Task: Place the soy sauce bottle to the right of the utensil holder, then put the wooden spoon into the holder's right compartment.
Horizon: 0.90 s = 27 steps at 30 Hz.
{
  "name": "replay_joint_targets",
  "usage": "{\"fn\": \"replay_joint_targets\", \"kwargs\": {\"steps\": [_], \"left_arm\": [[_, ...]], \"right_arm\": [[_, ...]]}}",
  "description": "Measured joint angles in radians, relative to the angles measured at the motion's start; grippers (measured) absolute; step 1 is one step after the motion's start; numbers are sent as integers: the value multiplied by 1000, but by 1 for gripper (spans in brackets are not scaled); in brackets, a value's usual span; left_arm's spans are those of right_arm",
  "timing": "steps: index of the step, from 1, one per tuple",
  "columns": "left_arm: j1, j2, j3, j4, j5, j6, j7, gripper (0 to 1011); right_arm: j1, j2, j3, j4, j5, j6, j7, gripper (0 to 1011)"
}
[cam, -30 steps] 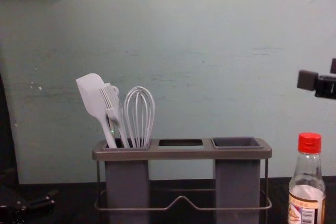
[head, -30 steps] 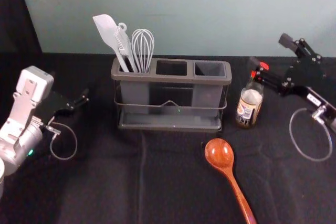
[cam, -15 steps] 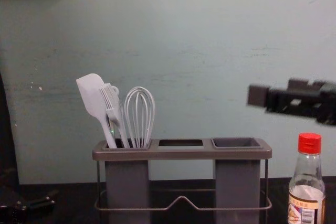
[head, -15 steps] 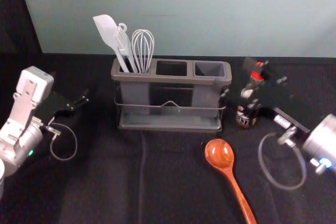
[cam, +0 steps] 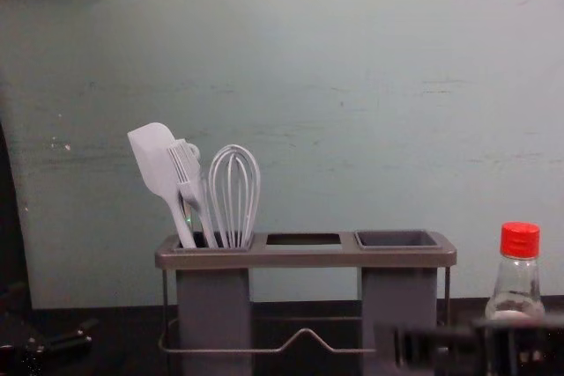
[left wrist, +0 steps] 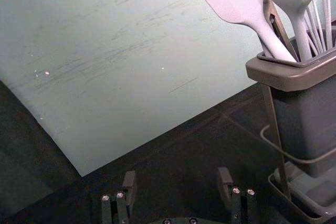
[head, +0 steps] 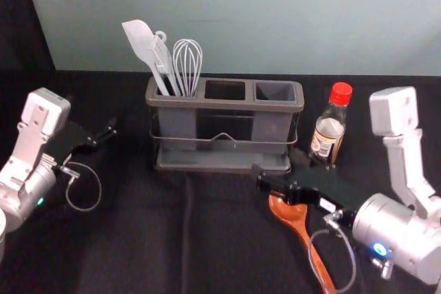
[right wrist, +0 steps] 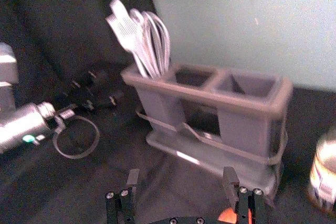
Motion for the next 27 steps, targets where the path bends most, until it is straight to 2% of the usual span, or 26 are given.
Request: {"fn": "replay_joint_targets", "kwargs": {"steps": [5,6,11,21,27], "left_arm": [[0,0,0,0,0,0,0,1005],[0,0,0,0,0,0,0,1005],[0,0,0,0,0,0,0,1005],[0,0,0,0,0,0,0,1005],[0,0,0,0,0,0,0,1005]], "right_arm": [[1,-29,-3,24,0,92,-64,1002],[1,-29,-3,24,0,92,-64,1002],[14,-41,-9,51,-11,161,-83,1002],[40,-68,1,109,-35,218,-100,1002],[66,-81,1,151,-45,231,-88,1002]]}}
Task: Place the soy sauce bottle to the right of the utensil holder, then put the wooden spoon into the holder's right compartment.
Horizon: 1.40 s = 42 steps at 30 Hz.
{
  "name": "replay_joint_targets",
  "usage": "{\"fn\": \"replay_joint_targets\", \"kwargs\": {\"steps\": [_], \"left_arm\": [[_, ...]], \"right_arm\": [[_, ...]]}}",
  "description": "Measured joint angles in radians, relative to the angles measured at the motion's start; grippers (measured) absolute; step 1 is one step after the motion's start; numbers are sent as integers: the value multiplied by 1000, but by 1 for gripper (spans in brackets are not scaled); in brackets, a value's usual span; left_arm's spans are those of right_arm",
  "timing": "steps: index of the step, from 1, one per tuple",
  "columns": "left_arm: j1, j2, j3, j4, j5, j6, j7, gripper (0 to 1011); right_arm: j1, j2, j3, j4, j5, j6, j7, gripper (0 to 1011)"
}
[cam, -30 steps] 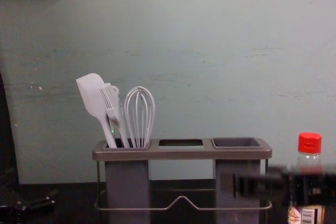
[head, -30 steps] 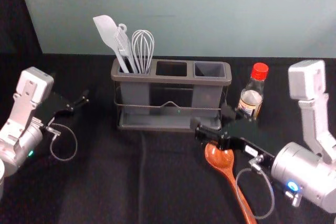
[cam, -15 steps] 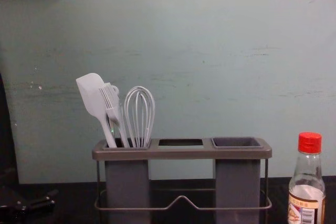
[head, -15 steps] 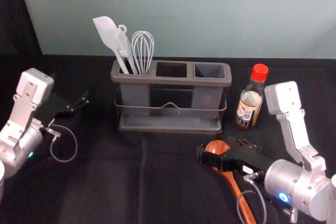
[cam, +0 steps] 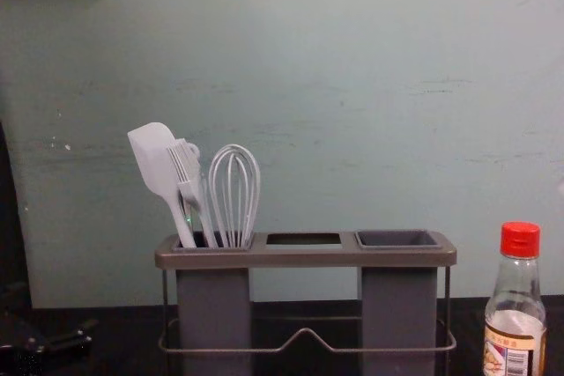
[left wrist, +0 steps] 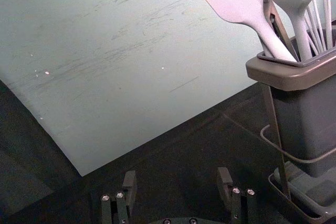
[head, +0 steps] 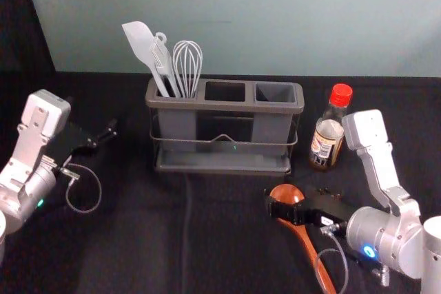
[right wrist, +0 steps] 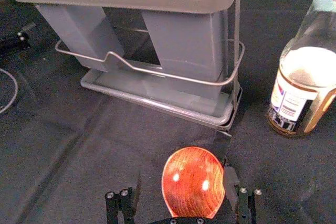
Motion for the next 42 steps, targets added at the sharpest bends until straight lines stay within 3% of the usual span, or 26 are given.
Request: {"fn": "replay_joint_targets", "kwargs": {"steps": [7,20,42], "left_arm": [[0,0,0,0,0,0,0,1005],[0,0,0,0,0,0,0,1005],[0,0,0,0,0,0,0,1005]], "right_arm": [[41,1,-18,43,-25,9,42,1002],[97,-27,-38,124,-69,28,64,1002],[83,-26,-42,91,-132,16,109,1002]]}}
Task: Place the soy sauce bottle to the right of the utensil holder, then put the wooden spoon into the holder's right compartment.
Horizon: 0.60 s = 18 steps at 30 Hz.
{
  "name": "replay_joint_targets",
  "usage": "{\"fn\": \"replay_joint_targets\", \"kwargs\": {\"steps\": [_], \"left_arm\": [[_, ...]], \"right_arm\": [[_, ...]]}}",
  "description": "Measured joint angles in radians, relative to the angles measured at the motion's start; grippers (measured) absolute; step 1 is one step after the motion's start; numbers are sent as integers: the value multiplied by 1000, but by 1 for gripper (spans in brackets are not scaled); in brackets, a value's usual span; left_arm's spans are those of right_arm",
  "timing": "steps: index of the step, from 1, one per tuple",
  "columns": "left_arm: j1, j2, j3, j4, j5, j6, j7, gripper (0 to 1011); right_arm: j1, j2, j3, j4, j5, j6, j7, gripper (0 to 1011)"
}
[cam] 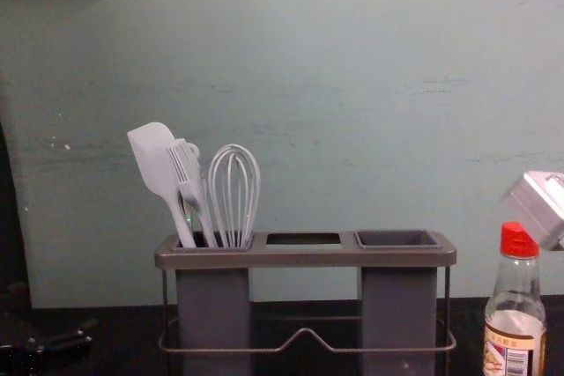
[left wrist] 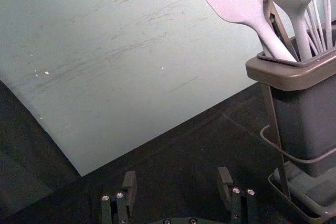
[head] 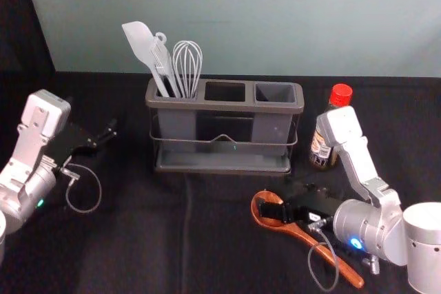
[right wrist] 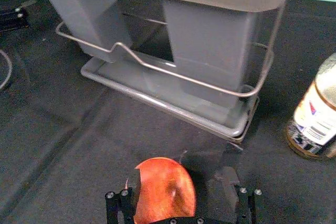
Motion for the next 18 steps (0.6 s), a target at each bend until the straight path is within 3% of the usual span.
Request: {"fn": "replay_joint_targets", "kwargs": {"steps": [10,18], "left_arm": [[0,0,0,0,0,0,0,1005],[0,0,0,0,0,0,0,1005]], "right_arm": [[39,36,-61,22,-54,-25,89,1002],[67,52,-99,40,-106,-41,127,1002]]}}
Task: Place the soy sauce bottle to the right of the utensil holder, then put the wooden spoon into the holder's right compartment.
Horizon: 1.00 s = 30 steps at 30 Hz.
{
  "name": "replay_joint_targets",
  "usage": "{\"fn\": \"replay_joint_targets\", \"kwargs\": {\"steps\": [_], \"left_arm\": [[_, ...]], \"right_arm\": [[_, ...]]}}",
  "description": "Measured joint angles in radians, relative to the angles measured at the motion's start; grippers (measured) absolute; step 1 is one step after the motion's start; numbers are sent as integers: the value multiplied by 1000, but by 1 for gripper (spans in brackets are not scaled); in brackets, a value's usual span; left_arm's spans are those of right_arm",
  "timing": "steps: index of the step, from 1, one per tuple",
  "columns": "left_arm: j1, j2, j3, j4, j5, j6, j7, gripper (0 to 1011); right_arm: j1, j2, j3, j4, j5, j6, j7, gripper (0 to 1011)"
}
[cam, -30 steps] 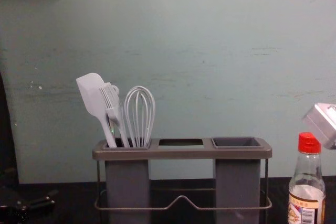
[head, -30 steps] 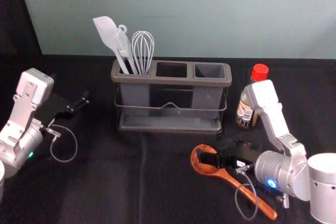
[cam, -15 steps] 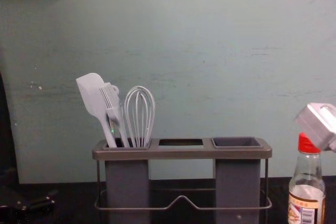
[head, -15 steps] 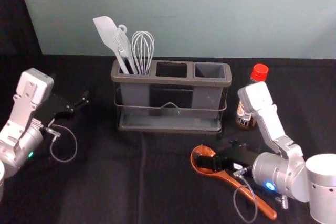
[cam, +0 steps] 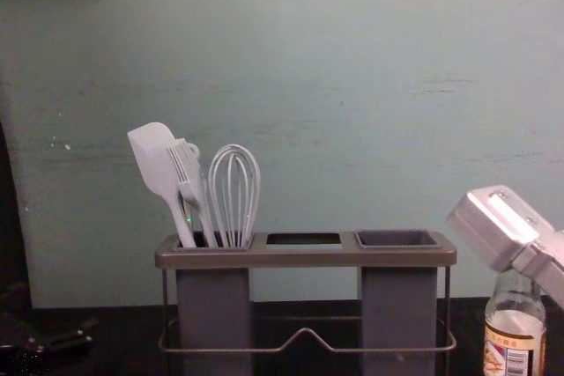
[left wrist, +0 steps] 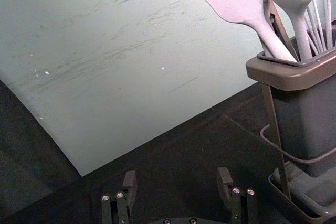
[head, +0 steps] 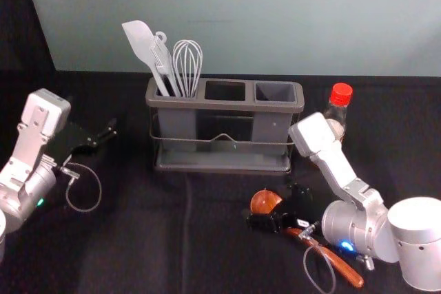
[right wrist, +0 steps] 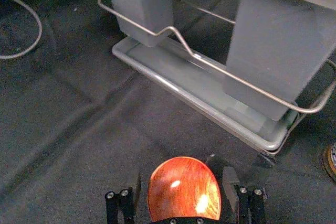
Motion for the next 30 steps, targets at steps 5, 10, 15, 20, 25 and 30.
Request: {"fn": "replay_joint_targets", "kwargs": {"steps": [5,10,15,20,25,30], "left_arm": [[0,0,0,0,0,0,0,1005],[0,0,0,0,0,0,0,1005],[0,0,0,0,0,0,0,1005],[0,0,0,0,0,0,0,1005],[0,0,0,0,0,0,0,1005],[0,0,0,0,0,0,0,1005]], "right_arm": [[10,6,-16,6,-28,-8,16,1002],[16,7,-24,14,-52,-15,27,1002],[19,2,-26,28,-73,-29,35,1002],[19,1,-26,32,-77,-35,38,1002],[19,2,-26,30,-76,-32,37,1002],[19,2,-26,29,-75,-31,37,995]]}}
